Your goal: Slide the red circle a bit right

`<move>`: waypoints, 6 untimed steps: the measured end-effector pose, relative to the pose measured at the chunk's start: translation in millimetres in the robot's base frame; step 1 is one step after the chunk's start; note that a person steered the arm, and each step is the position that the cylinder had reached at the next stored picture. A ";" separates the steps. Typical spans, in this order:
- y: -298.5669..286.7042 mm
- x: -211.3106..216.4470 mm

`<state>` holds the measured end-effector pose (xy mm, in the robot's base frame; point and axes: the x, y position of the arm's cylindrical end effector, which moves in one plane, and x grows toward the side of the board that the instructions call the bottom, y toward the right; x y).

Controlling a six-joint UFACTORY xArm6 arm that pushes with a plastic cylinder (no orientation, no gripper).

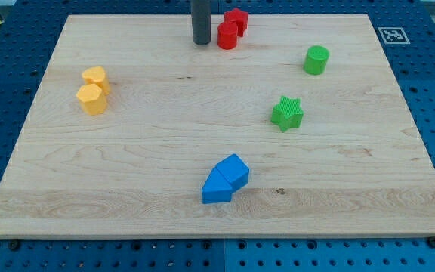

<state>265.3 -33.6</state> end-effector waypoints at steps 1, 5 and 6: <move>0.2 -0.2; 80.3 -0.2; 81.1 -3.8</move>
